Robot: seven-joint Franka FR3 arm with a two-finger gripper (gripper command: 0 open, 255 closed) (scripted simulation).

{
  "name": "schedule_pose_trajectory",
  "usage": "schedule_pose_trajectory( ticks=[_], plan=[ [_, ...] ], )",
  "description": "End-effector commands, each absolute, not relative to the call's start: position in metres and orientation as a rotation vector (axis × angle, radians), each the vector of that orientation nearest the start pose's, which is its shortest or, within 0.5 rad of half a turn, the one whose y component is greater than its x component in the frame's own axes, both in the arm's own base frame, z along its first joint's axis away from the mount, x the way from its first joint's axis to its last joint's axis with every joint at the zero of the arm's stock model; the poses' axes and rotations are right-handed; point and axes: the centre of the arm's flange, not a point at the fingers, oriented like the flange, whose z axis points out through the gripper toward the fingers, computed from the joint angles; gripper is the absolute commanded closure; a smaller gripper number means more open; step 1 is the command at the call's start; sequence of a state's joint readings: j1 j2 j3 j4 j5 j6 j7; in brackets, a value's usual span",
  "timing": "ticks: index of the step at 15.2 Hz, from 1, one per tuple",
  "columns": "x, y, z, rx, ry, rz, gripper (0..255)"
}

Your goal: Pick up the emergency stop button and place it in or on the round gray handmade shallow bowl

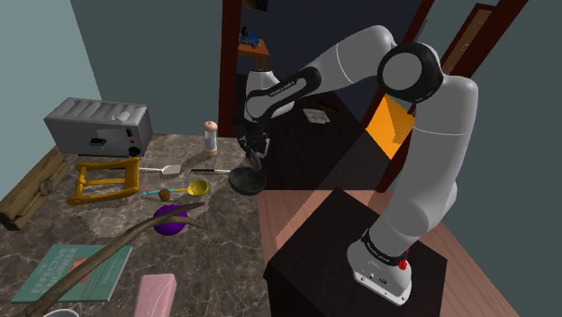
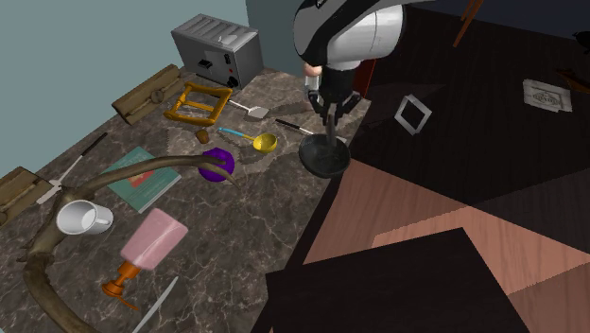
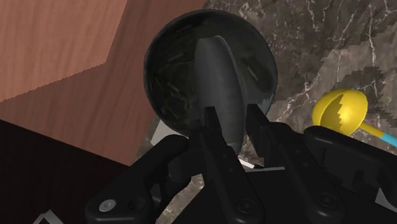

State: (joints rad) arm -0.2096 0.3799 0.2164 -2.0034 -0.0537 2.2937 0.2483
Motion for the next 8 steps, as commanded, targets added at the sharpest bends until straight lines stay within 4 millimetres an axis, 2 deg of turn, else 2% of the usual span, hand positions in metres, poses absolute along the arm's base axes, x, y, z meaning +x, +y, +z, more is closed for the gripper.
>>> schedule_pose_trajectory(
  ticks=[1, 8],
  plan=[
    [0.597, -0.001, 0.254, -3.09, 0.334, 0.131, 255],
    [0.597, -0.001, 0.217, -3.09, 0.334, 0.131, 255]
  ],
)
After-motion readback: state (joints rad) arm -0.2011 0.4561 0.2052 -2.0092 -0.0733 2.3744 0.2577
